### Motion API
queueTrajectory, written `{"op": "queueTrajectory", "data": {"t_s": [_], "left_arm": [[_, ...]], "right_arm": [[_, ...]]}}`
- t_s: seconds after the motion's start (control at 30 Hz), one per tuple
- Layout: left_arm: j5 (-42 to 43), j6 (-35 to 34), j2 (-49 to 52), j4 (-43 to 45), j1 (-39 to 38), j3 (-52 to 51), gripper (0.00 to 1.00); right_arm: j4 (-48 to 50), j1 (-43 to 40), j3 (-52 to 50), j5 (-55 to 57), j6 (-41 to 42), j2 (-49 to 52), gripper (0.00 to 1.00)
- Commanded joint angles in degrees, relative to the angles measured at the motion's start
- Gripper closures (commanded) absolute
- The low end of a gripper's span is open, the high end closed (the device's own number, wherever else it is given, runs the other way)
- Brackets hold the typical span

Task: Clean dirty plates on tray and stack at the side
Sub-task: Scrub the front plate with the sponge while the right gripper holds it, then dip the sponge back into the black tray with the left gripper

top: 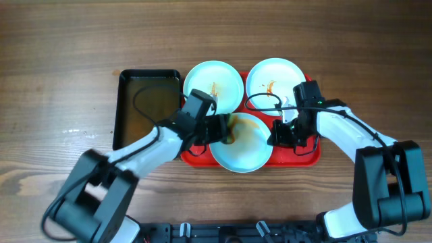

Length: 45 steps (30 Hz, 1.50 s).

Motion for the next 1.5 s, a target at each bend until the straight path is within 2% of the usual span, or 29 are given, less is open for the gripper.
{"op": "queueTrajectory", "data": {"t_s": [0.0,0.13,0.27,0.37,0.6,0.63,0.67,0.7,0.77,0.9,0.97,1.03,1.07,1.1,1.2,1.23,1.27,1.37,1.47], "left_arm": [[-5.51,7.28,-11.61,-5.05,1.64,-0.2,0.96],[-17.53,13.62,-19.23,-17.16,8.7,-0.22,0.96],[-25.42,21.73,-19.15,-20.13,17.81,-0.22,0.96],[-25.35,28.76,-17.27,-20.22,21.22,-0.22,0.96],[-19.06,28.89,-5.57,-19.74,22.18,-0.22,0.96],[-19.06,28.89,-4.31,-19.82,22.18,-0.22,0.93],[-19.08,28.92,-3.3,-19.96,22.18,-0.22,0.76],[-19.17,28.92,-2.73,-19.93,22.21,-0.22,0.52],[-21.94,28.87,-2.69,-18.6,22.21,-0.22,0.37],[-22.99,28.87,-2.34,-14.62,22.18,-0.22,0.36],[-22.97,28.85,-1.57,-13.18,22.18,-0.22,0.37],[-22.6,28.81,-0.48,-13.29,22.18,-0.22,0.42],[-21.09,28.7,0.48,-13.25,22.18,-0.22,0.55],[-20.57,28.65,0.59,-13.4,22.18,-0.22,0.96],[-19.93,28.68,-2.29,-13.2,22.21,-0.2,0.96],[-19.93,28.65,-4.52,-13.55,22.18,-0.2,0.75],[-19.91,28.63,-5.68,-14.8,22.18,-0.2,0.45],[-19.69,28.11,-6.25,-23.82,22.18,-0.22,0.43],[-18.56,26.91,-6.23,-26.49,22.18,-0.22,0.44]], "right_arm": [[-0.04,-0.02,0.5,0.98,-0.07,0.9,0.88],[0.0,-0.02,0.5,0.96,-0.07,0.92,0.88],[0.2,-0.02,0.5,0.96,-0.04,0.9,0.88],[0.39,-0.02,0.5,0.96,-0.02,0.9,0.88],[0.39,-0.02,0.5,0.98,-0.09,0.9,0.88],[0.39,-0.02,0.5,0.98,-0.11,0.92,0.88],[0.39,-0.02,0.5,0.98,-0.11,0.9,0.88],[0.42,-0.02,0.5,0.98,-0.13,0.9,0.88],[0.46,-0.02,0.5,0.98,-0.13,0.9,0.89],[0.44,-0.02,0.5,0.96,-0.15,0.9,0.88],[0.44,-0.02,0.5,0.96,-0.15,0.9,0.88],[0.44,-0.02,0.5,0.96,-0.15,0.92,0.88],[0.46,-0.02,0.5,0.96,-0.17,0.92,0.88],[0.55,-0.02,0.5,0.98,-0.2,0.9,0.88],[0.98,-0.02,0.5,0.96,-0.2,0.9,0.88],[1.03,-0.02,0.5,0.96,-0.17,0.9,0.88],[1.01,-0.02,0.5,0.96,-0.2,0.9,0.88],[0.98,-0.02,0.5,0.94,-0.13,0.9,0.88],[0.96,-0.02,0.5,0.94,-0.09,0.92,0.88]]}}
